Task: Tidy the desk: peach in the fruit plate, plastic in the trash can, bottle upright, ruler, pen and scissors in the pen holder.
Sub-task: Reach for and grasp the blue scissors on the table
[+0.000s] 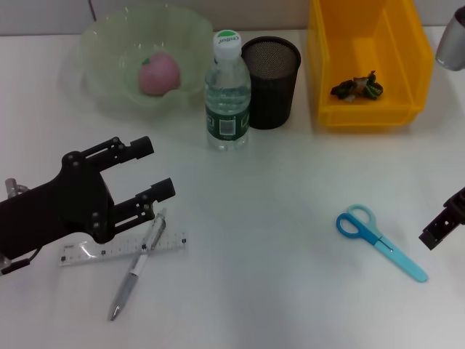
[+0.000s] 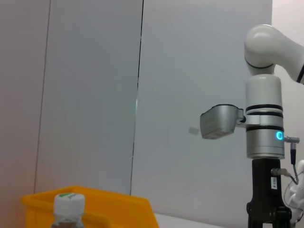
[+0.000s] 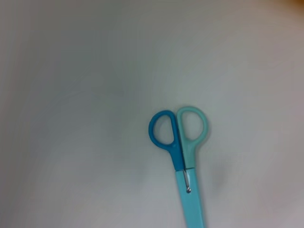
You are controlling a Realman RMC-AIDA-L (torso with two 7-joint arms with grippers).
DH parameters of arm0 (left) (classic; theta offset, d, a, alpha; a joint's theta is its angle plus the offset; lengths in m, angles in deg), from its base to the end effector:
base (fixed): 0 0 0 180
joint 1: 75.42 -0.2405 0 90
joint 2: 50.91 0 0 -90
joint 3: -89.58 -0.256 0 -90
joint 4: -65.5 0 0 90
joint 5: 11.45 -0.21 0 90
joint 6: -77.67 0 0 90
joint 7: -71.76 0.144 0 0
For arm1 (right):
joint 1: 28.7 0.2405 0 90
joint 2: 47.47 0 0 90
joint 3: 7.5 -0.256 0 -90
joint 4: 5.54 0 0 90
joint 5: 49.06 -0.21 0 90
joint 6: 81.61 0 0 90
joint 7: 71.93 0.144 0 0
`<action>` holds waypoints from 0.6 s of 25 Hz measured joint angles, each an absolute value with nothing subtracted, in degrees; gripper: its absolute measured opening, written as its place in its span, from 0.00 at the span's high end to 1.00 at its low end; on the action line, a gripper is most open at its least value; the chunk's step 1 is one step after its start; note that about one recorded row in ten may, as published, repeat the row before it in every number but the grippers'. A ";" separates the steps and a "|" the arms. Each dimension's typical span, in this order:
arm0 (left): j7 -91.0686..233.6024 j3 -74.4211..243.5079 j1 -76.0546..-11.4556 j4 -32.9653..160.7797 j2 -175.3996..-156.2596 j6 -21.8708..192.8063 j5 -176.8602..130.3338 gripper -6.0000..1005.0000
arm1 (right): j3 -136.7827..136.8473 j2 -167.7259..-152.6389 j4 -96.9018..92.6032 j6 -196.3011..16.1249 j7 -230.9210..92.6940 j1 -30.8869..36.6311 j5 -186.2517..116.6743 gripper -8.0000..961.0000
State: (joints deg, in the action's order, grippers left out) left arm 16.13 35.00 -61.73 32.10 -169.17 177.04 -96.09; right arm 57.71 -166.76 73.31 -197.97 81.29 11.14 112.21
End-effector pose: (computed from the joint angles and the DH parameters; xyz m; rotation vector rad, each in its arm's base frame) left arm -0.2821 0.2485 0.0056 -2.5222 -0.3052 -1.1091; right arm 0.1946 0.3265 0.0537 -2.4180 1.3780 -0.8248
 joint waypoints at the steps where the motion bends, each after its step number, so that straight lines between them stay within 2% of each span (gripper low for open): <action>1: 16.13 35.00 -61.73 32.10 -169.18 176.75 -96.09 0.33 | 58.65 -166.80 73.27 -196.78 81.47 10.56 112.22 0.18; 15: 16.13 34.99 -61.71 32.10 -169.30 175.90 -96.09 0.33 | 65.51 -167.09 70.87 -191.43 81.64 9.23 109.00 0.18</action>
